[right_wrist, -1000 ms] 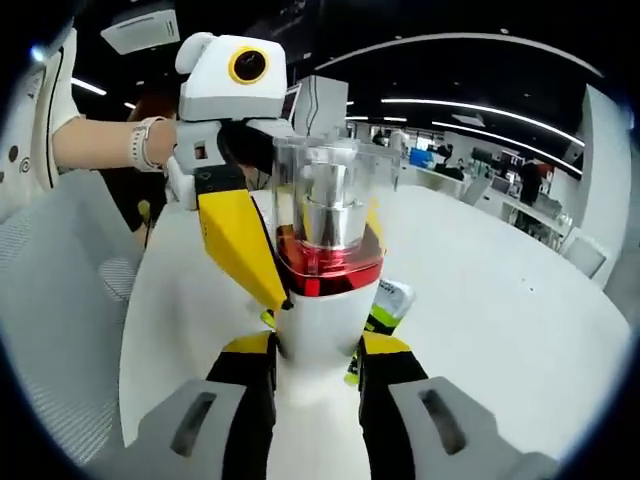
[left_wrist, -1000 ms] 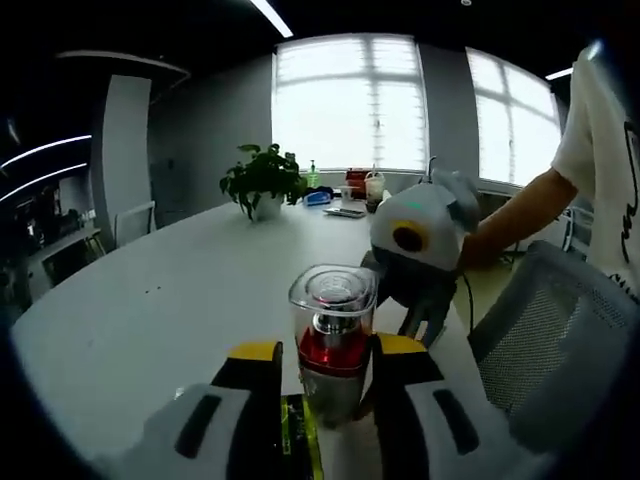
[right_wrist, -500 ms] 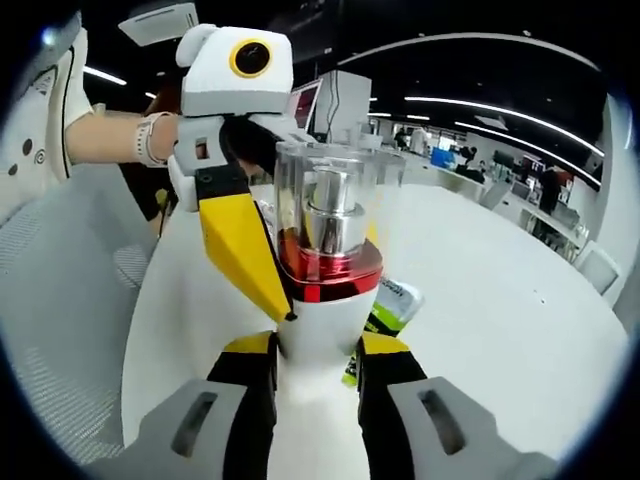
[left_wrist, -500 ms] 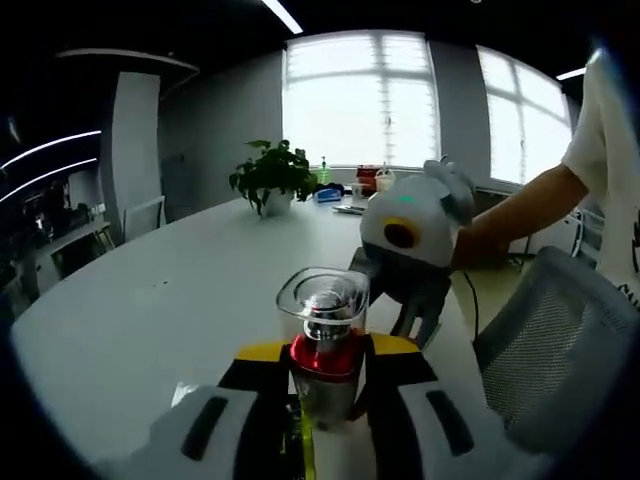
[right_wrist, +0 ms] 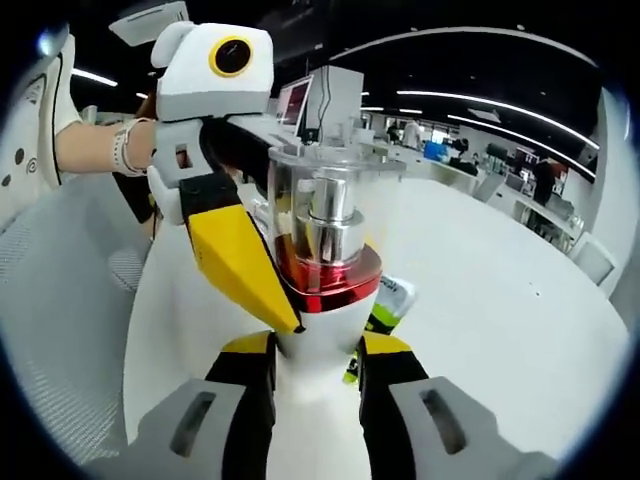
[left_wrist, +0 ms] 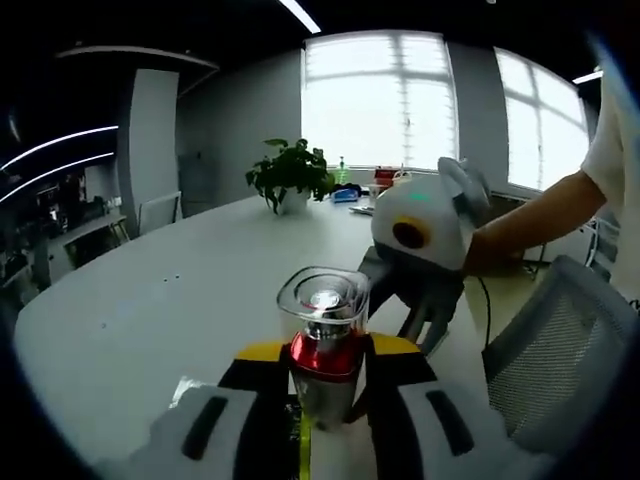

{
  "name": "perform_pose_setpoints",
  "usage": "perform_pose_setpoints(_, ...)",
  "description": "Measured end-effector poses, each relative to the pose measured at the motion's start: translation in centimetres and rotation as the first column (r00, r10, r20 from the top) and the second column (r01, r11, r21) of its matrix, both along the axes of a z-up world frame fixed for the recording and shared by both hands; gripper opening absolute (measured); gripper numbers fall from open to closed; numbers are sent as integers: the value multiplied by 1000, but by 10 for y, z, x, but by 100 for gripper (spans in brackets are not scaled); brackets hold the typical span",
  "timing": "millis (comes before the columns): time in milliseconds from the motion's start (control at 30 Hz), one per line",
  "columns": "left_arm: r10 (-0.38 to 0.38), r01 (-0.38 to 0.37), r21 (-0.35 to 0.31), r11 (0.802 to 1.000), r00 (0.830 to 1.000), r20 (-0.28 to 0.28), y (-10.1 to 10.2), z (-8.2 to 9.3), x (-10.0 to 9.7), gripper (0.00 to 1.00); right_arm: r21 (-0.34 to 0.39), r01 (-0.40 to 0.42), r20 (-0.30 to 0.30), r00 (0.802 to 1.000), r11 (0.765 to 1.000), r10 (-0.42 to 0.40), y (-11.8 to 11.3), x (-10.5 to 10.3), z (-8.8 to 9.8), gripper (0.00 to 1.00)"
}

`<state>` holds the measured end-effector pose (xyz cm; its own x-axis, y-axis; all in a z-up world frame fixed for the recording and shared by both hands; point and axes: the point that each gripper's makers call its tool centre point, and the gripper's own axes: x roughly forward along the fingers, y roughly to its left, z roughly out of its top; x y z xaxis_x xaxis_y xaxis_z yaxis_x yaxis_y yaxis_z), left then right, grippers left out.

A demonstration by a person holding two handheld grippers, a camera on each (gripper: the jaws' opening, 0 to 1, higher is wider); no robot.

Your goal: Arrange the skincare products in the storage area until every visible bottle or jar stands upright without overlapping.

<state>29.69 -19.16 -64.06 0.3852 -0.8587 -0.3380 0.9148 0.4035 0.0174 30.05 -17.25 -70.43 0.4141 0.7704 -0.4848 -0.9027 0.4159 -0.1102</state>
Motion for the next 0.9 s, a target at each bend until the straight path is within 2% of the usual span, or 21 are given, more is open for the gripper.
perform_pose_setpoints(133,2,-2,-3,1000,1000,11,0,3,0,27,-5,33,-16,999,999,-33,-5,-2,2,36)
perform_pose_setpoints(333,12,-12,-3,1000,1000,18,6,7,2,35,-11,51,-27,998,999,-51,-7,-11,6,43)
perform_pose_setpoints(500,41,-40,38,998,999,-19,22,-1,3,38,-19,49,-59,997,999,-51,-7,-19,6,47)
perform_pose_setpoints(600,63,-62,63,996,998,-17,32,-3,3,41,-40,57,-77,995,998,-60,-7,-25,7,51)
perform_pose_setpoints(900,125,-121,106,987,992,-26,68,-3,1,42,-55,139,-157,977,989,-146,-10,-28,13,64)
